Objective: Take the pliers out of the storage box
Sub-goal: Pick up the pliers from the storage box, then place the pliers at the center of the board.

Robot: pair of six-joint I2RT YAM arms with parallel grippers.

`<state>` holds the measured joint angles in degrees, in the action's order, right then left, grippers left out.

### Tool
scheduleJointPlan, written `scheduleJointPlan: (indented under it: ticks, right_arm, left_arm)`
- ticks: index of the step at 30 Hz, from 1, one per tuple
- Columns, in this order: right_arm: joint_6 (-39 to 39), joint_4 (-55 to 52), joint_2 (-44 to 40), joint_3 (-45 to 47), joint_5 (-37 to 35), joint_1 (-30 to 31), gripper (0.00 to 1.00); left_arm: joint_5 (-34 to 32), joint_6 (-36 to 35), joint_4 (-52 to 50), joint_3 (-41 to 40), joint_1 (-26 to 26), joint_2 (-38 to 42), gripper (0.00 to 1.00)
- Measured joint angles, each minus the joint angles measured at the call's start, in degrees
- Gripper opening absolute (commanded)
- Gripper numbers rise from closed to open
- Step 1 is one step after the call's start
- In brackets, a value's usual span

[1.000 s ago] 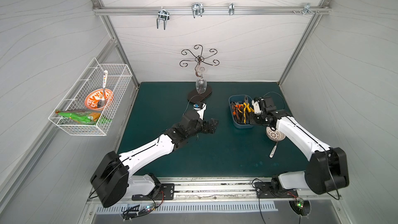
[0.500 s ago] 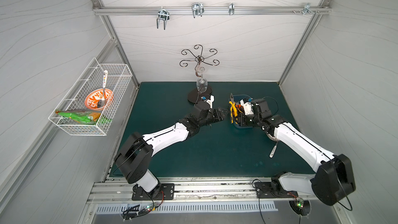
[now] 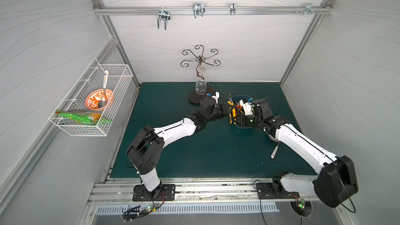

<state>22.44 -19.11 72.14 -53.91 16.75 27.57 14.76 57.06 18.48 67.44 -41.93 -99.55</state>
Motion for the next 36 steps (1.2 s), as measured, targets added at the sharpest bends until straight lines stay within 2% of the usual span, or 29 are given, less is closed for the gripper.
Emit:
scheduleJointPlan:
  ticks: [4,10,12,15,17,25,30,36]
  right_arm:
    - [-0.46,-0.04,0.0,0.0,0.37,0.42,0.0]
    - [-1.18,-0.5,-0.11,-0.02,-0.22,0.61,0.01]
    - [-1.33,-0.66,-0.24,-0.02,-0.31,0.66,0.16]
    - [-2.1,-0.74,-0.9,-0.02,-0.61,0.7,0.52]
    - [-3.02,-0.55,-2.05,0.0,-1.29,0.83,0.69]
    - [-6.25,-0.24,-8.52,4.59,-2.47,0.96,0.99]
    - [-7.67,-0.26,-10.14,7.87,-2.54,1.36,0.99]
    - [-9.16,1.14,-12.66,11.21,-3.93,2.89,0.99]
  left_arm:
    - [0.74,1.09,0.31,1.22,0.0,-1.81,0.3]
    - [1.53,1.7,-0.09,1.33,0.2,-2.71,0.04]
    - [1.57,1.73,0.02,1.33,0.22,-2.71,0.0]
    - [1.62,1.73,-0.24,1.33,0.35,-2.71,0.0]
    - [1.77,1.73,-1.36,1.31,0.7,-2.71,0.0]
    - [1.51,-1.4,-5.22,0.04,4.98,-3.13,0.0]
    - [1.6,-3.89,-6.75,1.03,7.48,-7.67,0.0]
    - [2.34,-6.49,-12.72,9.14,7.98,-18.23,0.0]
